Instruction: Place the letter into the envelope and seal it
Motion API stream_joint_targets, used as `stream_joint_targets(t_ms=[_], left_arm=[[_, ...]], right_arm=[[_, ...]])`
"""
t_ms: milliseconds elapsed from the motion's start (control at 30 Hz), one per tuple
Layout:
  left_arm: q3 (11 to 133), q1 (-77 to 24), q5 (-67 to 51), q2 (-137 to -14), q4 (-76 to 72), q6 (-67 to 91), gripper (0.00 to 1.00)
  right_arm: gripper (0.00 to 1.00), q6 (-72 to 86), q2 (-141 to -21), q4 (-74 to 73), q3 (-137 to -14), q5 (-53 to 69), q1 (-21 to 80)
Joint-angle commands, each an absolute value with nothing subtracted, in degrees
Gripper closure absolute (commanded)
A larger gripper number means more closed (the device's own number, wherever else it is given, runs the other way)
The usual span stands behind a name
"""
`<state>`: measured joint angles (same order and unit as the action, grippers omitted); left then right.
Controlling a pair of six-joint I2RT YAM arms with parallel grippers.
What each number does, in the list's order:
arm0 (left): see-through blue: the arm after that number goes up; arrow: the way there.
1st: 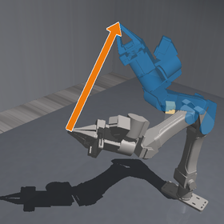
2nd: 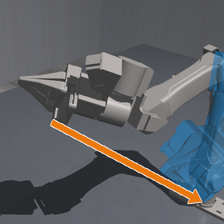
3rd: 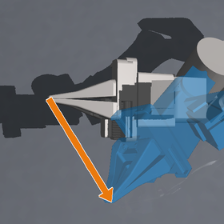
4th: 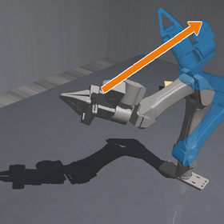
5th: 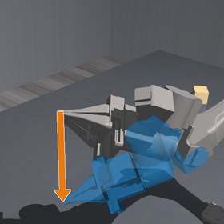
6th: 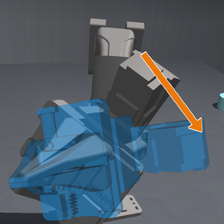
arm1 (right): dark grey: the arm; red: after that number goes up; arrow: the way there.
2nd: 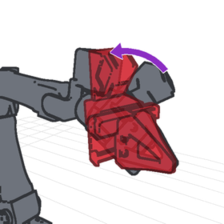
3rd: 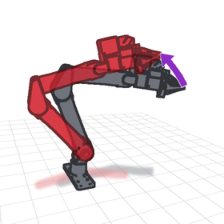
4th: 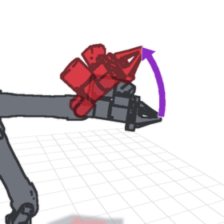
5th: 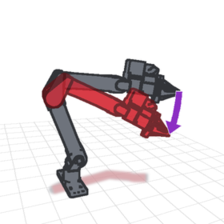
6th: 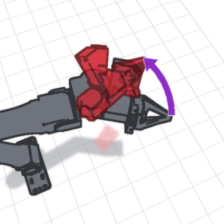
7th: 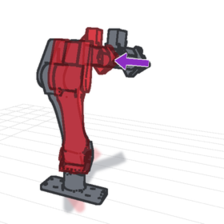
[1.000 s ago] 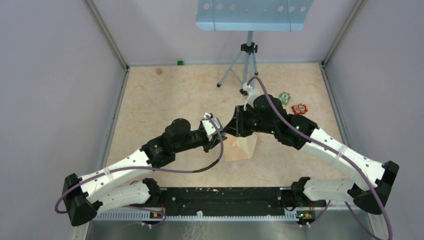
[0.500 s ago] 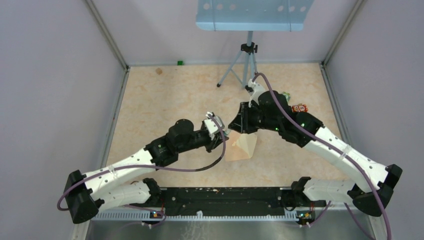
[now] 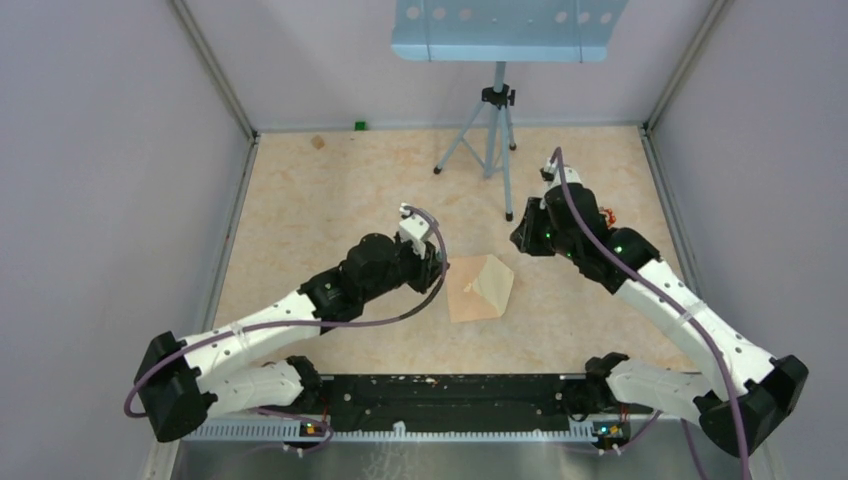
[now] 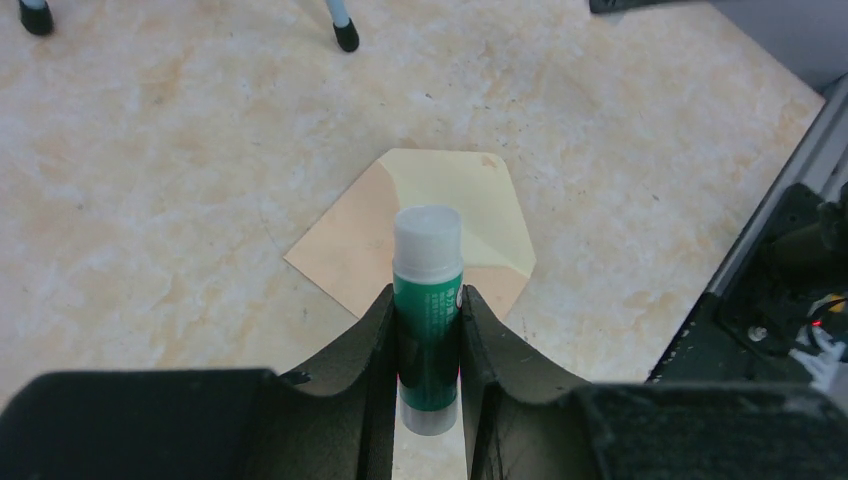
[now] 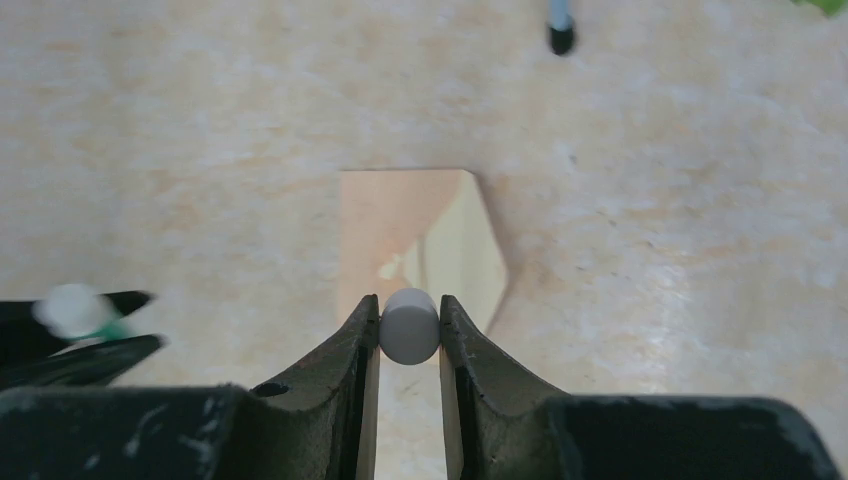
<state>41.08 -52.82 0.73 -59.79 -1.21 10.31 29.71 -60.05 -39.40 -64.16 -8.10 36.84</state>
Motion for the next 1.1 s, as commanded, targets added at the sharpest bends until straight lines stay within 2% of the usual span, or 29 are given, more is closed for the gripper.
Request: stream_joint_targets(t_ms=[0,100,167,333,500,900,1067], left_arm=[[45.97,-47.15,-4.03,-63.39,-1.13,22.02,1.00],[45.51,-40.39,-13.81,-63.99,-3.36,28.48,1.00],[45.13,-38.50,-15.74,-63.24,-4.63,29.84,1.00],[49.66,-38.04,-11.54,-63.15,2.19,30.43,1.00],[50.36,-36.88,-9.56,-61.93,2.99,32.99,1.00],[50.99,-36.53,-12.09,-61.74,1.15,34.25,1.00],[51.45,-36.48,-11.95,-62.12,1.10,34.00,1.00]], right_arm=[[1.00,29.03,-62.01,-34.41,-55.22,-15.42,30.99],[1.00,29.74,-64.36,-27.67,-49.78,-18.06,27.98],[1.00,29.79,-65.93,-22.61,-46.48,-19.53,26.54],[1.00,29.55,-71.88,-15.03,-42.90,-20.11,23.34],[1.00,28.48,-77.77,-10.50,-42.00,-20.25,21.82],[1.00,28.93,-86.26,-3.98,-40.35,-19.68,21.39],[0.89,29.41,-86.89,-3.97,-39.83,-19.40,21.38]])
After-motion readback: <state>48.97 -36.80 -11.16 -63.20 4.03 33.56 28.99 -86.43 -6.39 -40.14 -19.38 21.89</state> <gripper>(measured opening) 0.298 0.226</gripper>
